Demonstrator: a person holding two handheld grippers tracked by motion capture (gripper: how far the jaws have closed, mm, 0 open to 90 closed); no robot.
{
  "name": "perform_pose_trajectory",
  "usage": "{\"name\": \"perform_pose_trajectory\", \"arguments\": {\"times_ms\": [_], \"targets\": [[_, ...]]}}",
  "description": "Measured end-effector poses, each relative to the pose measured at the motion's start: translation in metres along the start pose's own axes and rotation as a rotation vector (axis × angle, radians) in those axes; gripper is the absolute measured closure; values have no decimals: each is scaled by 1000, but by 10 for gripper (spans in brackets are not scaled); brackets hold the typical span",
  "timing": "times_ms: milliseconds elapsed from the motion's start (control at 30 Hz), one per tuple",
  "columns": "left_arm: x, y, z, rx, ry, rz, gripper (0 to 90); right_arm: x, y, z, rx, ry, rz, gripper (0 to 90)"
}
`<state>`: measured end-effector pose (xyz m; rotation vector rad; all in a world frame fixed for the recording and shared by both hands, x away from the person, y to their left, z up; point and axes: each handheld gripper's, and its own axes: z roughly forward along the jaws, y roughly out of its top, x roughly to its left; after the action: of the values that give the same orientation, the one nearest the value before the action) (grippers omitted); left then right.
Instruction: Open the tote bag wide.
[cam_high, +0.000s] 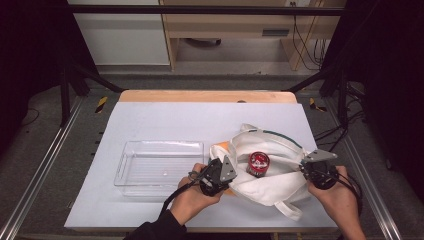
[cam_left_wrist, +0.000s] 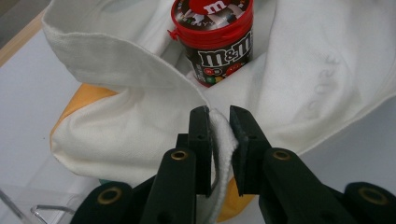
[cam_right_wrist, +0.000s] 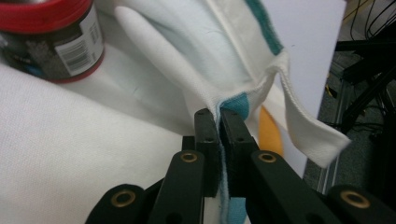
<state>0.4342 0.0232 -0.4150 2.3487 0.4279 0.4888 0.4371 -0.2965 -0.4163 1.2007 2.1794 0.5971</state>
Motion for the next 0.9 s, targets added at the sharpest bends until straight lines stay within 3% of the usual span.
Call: {"name": "perform_pose_trajectory", "arguments": {"times_ms": [133,400,767,900], "targets": [[-2,-2,1,13,2,10,818,-12,0,-1,-16,9,48,875],[-1,-8,-1,37,12,2,837,-31,-15,24,-20,50,153,878],[-4,-14,-4,76,5,14,840,-32,-17,26,-24,52,153,877],[-5,-16,-4,61,1,19,840,-30,-16,24,-21,43,159,872]]}}
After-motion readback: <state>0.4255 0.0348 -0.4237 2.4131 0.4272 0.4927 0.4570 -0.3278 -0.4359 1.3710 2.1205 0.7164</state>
